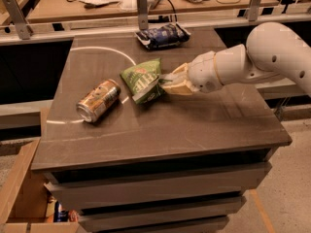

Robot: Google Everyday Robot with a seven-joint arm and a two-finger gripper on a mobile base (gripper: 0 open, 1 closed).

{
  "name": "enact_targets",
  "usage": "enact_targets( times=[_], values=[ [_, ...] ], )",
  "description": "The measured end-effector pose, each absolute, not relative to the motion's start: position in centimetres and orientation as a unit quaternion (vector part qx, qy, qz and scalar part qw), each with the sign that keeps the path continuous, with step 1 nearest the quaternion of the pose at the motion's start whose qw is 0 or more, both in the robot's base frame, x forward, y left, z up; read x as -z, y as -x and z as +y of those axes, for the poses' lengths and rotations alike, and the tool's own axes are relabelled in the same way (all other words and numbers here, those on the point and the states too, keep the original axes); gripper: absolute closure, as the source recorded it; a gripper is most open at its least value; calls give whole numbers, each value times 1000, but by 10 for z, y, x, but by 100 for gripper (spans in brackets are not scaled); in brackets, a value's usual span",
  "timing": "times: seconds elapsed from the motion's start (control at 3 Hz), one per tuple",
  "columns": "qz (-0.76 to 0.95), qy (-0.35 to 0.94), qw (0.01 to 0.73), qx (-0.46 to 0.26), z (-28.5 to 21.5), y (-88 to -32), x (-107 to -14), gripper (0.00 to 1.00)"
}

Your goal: Move green jalapeno chip bag near orange can

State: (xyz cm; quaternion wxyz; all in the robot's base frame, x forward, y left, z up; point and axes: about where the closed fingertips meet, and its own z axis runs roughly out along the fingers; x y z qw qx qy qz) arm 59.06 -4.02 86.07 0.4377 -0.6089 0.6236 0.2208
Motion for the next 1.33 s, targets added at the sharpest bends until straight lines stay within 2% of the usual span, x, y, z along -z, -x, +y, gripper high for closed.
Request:
enact_targets(
  times=[0.33, 0.67, 1.0, 1.33],
  values=[
    [619, 613, 429, -239, -33, -586, -860, 82],
    [620, 613, 423, -247, -31, -584, -859, 58],
    [623, 612, 416, -252, -30, -582, -856, 27],
    [625, 610, 413, -258, -29, -581, -855, 5]
  ],
)
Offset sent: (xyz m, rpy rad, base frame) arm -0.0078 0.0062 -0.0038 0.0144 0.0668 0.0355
